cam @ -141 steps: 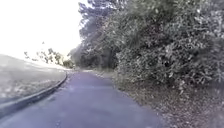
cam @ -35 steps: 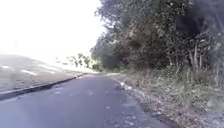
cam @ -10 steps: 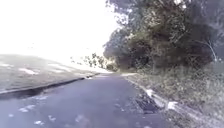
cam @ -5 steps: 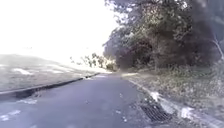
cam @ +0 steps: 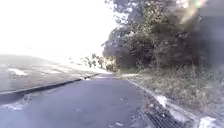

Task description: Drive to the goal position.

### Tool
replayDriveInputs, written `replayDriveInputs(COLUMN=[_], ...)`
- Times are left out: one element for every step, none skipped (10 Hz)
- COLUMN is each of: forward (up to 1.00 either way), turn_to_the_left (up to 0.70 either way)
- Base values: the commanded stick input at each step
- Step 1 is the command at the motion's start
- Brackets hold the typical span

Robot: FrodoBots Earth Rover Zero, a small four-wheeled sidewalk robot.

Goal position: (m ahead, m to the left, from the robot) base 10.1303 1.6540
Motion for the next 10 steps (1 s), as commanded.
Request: replayDriveInputs(forward=[0.7, 0.7, 0.7, 0.7, 0.7, 0.7, 0.7, 0.7, 0.7, 0.7], turn_to_the_left=[0.0, 0.0, 0.0, 0.0, 0.0, 0.0, 0.0, 0.0, 0.0, 0.0])
